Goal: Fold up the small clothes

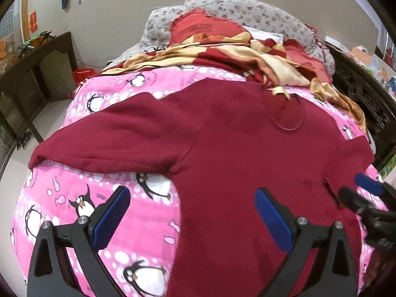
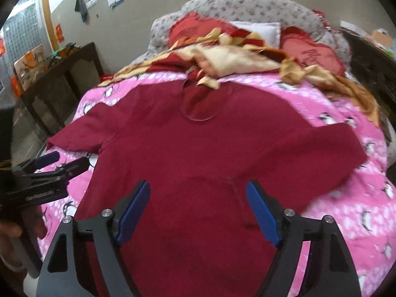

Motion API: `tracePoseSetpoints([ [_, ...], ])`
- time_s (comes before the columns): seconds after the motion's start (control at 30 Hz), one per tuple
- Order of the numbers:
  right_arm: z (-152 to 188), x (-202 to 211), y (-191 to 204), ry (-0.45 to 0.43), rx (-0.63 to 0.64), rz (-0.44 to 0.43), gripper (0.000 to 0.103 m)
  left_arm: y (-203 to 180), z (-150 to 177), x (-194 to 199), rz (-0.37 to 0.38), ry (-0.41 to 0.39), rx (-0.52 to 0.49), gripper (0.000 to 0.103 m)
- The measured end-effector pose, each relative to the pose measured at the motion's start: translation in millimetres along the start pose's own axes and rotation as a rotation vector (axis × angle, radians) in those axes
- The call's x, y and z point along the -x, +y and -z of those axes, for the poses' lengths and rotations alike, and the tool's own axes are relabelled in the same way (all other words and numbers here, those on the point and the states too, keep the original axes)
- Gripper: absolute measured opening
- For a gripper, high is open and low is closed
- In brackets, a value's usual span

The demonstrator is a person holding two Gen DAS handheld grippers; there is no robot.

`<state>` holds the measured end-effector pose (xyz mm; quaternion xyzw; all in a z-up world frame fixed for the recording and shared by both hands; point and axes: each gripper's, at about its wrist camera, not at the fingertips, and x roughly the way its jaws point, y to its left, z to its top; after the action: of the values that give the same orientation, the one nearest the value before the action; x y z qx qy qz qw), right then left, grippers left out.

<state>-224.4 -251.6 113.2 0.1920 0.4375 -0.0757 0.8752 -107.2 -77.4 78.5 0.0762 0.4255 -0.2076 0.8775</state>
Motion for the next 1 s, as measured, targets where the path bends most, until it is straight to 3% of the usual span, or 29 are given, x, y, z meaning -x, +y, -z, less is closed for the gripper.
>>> tracePoseSetpoints([
  [0.17, -3, -40, 14, 0.019, 0.011, 0.030, 0.094, 11, -7, -14, -0.006, 0.014, 0.017, 0.102],
  [0.57, -17, -67, 28, 0.043, 0.049, 0.013, 0.093, 55, -26, -27, -0.042, 0.010, 0.111, 0.102],
  [1.0, -27, -81, 44, 0.053, 0.055, -0.025, 0.093, 130, -34, -28, -0.170, -0.004, 0.218, 0.102],
])
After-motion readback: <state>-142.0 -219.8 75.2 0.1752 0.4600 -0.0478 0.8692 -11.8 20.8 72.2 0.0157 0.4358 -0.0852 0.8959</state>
